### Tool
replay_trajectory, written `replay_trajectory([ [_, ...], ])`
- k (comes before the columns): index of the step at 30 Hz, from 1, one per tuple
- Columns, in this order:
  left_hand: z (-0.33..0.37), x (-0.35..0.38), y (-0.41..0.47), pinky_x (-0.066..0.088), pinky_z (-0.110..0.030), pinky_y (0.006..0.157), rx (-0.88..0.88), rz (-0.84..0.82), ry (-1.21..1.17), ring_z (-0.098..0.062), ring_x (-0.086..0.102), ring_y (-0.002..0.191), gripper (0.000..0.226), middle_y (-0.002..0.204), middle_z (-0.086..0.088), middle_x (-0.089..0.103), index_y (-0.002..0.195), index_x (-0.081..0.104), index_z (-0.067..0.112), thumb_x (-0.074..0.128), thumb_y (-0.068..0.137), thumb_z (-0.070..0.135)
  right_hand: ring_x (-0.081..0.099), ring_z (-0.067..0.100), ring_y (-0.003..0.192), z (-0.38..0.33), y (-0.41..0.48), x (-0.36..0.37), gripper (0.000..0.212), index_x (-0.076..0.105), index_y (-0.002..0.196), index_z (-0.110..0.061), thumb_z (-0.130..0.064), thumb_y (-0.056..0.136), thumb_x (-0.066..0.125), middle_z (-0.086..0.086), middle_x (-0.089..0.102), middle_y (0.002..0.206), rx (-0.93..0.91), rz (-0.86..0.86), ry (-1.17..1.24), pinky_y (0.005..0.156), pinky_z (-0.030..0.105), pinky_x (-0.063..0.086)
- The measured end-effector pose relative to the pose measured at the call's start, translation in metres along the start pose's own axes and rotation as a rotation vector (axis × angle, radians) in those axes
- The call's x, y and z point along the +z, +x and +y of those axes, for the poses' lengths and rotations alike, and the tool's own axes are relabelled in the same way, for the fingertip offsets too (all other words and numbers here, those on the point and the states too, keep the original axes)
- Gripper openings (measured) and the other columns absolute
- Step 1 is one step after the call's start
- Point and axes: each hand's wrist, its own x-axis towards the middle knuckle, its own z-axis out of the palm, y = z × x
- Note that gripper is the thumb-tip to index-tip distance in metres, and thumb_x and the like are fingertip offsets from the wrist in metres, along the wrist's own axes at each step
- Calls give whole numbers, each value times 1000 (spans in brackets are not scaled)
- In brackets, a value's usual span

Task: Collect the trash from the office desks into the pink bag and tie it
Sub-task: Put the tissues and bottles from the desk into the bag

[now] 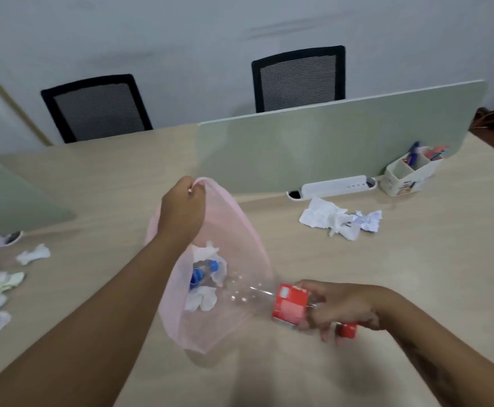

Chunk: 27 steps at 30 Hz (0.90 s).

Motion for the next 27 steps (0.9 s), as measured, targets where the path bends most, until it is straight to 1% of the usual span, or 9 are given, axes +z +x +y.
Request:
replay_trajectory([
  [4, -4, -3, -3, 28, -32, 55, -28, -21, 9, -19, 33, 62, 30, 70, -2, 39, 78, 40, 1, 41, 98, 23, 64, 17, 79, -30, 60, 36, 78, 46, 136, -37, -29, 66, 81, 4, 60, 117, -192, 162, 208, 61, 31, 54],
  [7, -11, -3, -3, 29, -32, 56, -34, -43, 51, -19, 35, 62, 30, 68, -1, 40, 75, 42, 8, 41, 99, 26, 61, 15, 113, -40, 97, 49, 101, 32, 147, -40, -33, 59, 82, -5, 46, 133, -296, 234, 348, 92, 33, 53],
  [9, -17, -2, -2, 32, -33, 58, -20, -55, 66, -19, 38, 64, 34, 70, -4, 44, 79, 46, 1, 41, 100, 28, 62, 14, 109, -38, 108, 46, 75, 46, 139, -34, -25, 72, 78, -8, 52, 128, -316, 304, 343, 89, 28, 52],
  [12, -24, 3, 1, 34, -32, 58, -9, -52, 98, -17, 41, 63, 35, 71, -4, 50, 81, 52, 3, 41, 102, 28, 67, 16, 73, -24, 109, 12, 8, 67, 92, -13, -14, 84, 69, 10, 70, 96, -287, 439, 380, 63, 28, 53],
  [13, -25, 7, 3, 36, -31, 58, -4, -68, 115, -16, 44, 63, 34, 73, -4, 53, 81, 54, 7, 40, 103, 28, 65, 16, 65, -18, 106, -6, 9, 63, 82, -11, -16, 86, 69, 12, 70, 85, -269, 490, 391, 57, 27, 51],
  [15, -27, 15, 3, 38, -30, 61, 4, -91, 145, -15, 48, 66, 33, 79, -7, 59, 86, 59, 10, 40, 104, 30, 62, 15, 64, -4, 101, -44, 19, 59, 80, -12, -26, 85, 71, 11, 67, 84, -222, 667, 365, 58, 27, 49],
  [17, -26, 23, 3, 38, -29, 58, 4, -88, 150, -14, 48, 66, 32, 79, -7, 60, 89, 60, 10, 40, 104, 30, 60, 18, 95, 13, 104, -83, 39, 61, 106, -18, -42, 79, 75, 8, 61, 113, -117, 869, 173, 80, 33, 49],
  [21, -26, 38, 4, 39, -29, 59, -13, -106, 111, -14, 50, 66, 32, 80, -9, 61, 93, 62, 10, 41, 105, 32, 13, 35, 145, 46, 118, -135, 119, 10, 151, -43, -93, 51, 52, 4, 10, 160, 193, 1047, -394, 108, 55, 26],
  [27, -26, 60, 15, 43, -27, 59, -31, -154, 99, -14, 54, 69, 31, 81, -4, 63, 93, 63, 12, 41, 105, 31, 0, 38, 147, 58, 154, -183, 117, 1, 147, -50, -99, 48, 38, 4, 2, 161, 250, 1031, -645, 107, 68, 13],
])
